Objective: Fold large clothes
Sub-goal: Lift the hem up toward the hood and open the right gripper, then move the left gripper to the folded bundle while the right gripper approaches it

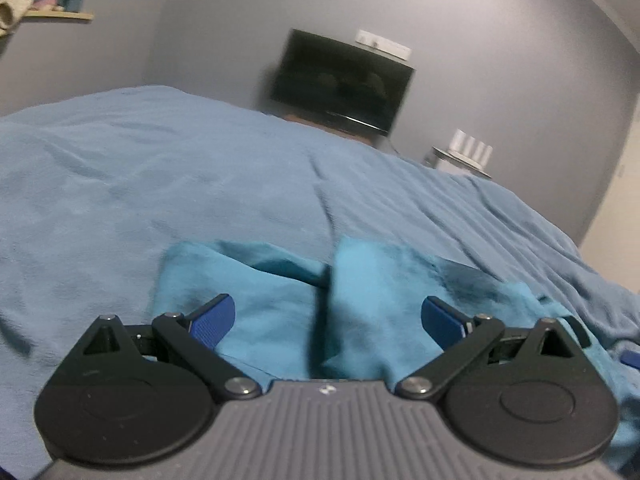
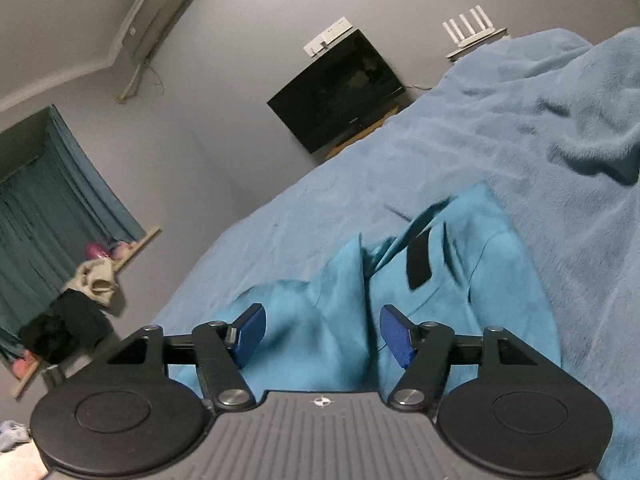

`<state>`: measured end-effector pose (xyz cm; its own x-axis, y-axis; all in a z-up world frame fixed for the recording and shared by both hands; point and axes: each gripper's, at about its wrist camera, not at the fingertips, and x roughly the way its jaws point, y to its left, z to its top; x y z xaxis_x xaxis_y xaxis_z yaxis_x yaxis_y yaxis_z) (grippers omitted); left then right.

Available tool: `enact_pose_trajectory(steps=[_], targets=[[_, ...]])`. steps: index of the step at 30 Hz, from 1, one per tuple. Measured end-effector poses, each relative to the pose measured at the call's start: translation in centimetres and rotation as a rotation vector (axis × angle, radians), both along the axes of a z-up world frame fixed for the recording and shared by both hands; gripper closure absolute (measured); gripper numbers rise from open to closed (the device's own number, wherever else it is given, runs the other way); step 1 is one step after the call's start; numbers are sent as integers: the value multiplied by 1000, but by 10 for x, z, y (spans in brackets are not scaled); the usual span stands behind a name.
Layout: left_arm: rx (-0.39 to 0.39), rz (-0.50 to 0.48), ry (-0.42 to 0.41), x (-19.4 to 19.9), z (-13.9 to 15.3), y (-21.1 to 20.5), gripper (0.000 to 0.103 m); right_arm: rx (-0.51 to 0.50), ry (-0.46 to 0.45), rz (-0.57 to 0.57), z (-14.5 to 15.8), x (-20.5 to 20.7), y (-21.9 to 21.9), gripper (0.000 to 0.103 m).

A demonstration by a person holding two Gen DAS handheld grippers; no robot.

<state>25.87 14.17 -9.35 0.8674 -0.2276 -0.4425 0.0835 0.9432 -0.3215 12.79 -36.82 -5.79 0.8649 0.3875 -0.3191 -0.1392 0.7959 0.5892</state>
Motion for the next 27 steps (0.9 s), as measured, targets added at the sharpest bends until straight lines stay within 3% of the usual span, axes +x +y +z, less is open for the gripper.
enact_pose_trajectory(steps=[3, 4, 7, 9, 10, 13, 17, 19, 21, 24, 27], targets=[[-35, -58, 43, 6, -8, -7, 4, -135, 26, 30, 0, 34, 25, 36], [-39, -74, 66, 9, -12, -10, 9, -180, 48, 49, -3, 43, 34, 36], [6, -117, 162, 18, -23, -17, 38, -253, 98, 78, -16, 62, 53, 40], [87, -123, 191, 21, -28, -22, 48, -279, 135, 117, -24, 69, 67, 56], [135, -126, 203, 21, -31, -25, 52, -317, 151, 126, -27, 71, 71, 58], [237, -144, 243, 24, -40, -36, 52, -460, 175, 121, -38, 68, 81, 61], [320, -143, 227, 24, -41, -48, 52, -481, 162, 101, -35, 65, 83, 60], [333, -108, 166, 17, -34, -48, 51, -482, 103, 76, -28, 54, 82, 58], [316, -87, 68, 5, -22, -48, 49, -462, 18, 76, -17, 42, 85, 58], [210, -137, -79, -9, -6, -47, 31, -439, -105, 125, -3, 28, 95, 58], [152, -290, -99, -14, -6, -61, 27, -453, -148, 231, 0, 21, 115, 57]])
